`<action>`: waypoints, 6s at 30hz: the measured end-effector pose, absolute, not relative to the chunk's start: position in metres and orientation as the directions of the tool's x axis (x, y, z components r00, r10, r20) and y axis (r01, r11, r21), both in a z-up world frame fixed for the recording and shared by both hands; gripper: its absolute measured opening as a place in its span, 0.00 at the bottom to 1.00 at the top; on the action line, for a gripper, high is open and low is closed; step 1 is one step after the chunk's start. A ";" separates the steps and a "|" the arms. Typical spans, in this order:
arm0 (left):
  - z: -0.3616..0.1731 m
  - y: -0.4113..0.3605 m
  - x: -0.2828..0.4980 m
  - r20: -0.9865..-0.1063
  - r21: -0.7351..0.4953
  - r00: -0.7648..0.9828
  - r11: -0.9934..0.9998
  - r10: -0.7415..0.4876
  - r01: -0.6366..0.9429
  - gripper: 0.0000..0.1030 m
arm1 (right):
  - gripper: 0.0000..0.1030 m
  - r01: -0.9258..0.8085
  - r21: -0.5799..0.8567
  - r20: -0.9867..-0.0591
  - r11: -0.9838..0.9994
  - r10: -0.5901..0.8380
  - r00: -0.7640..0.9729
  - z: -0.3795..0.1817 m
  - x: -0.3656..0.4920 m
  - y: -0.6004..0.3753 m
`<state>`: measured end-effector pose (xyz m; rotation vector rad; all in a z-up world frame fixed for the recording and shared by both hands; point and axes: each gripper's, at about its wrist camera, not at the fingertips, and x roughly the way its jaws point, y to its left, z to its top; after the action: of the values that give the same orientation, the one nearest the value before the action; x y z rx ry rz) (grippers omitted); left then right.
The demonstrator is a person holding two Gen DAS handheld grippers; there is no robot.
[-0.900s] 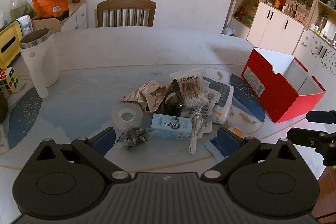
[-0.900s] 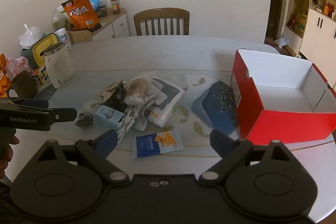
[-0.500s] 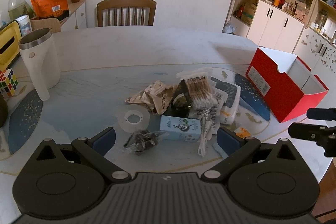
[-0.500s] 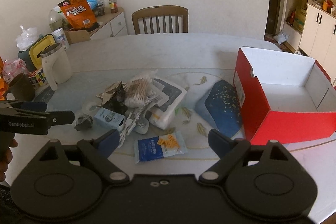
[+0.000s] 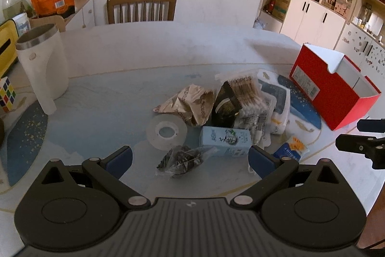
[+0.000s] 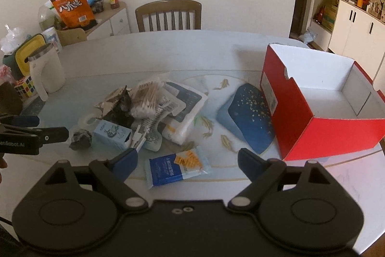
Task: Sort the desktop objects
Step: 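Move the left tool toward the clear bag of dark dried food, then close the left tool on the dark food bag while the right tool grasps the blue biscuit packet, then carry the food bag and biscuit packet with both tools into the red shoebox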
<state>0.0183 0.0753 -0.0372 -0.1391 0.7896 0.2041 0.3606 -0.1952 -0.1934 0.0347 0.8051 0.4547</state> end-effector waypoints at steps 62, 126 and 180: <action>-0.102 0.088 0.049 -0.734 0.057 0.635 0.954 0.240 -0.295 0.52 | 0.83 -0.522 0.165 -0.776 0.837 0.437 0.455 -0.273 0.409 -0.153; -0.012 -0.022 0.106 -0.652 0.021 0.705 0.937 0.278 -0.350 0.35 | 0.79 -0.440 0.248 -0.671 0.863 0.481 0.564 -0.167 0.419 -0.286; -0.029 -0.136 0.358 -0.700 0.119 0.658 0.954 0.278 -0.276 0.36 | 0.79 -0.439 0.148 -0.729 0.886 0.398 0.557 -0.212 0.528 -0.465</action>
<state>0.3577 -0.1360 -0.0286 0.0026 0.7927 0.3140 0.5283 -0.4649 -0.2120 -0.0531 0.8466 0.4942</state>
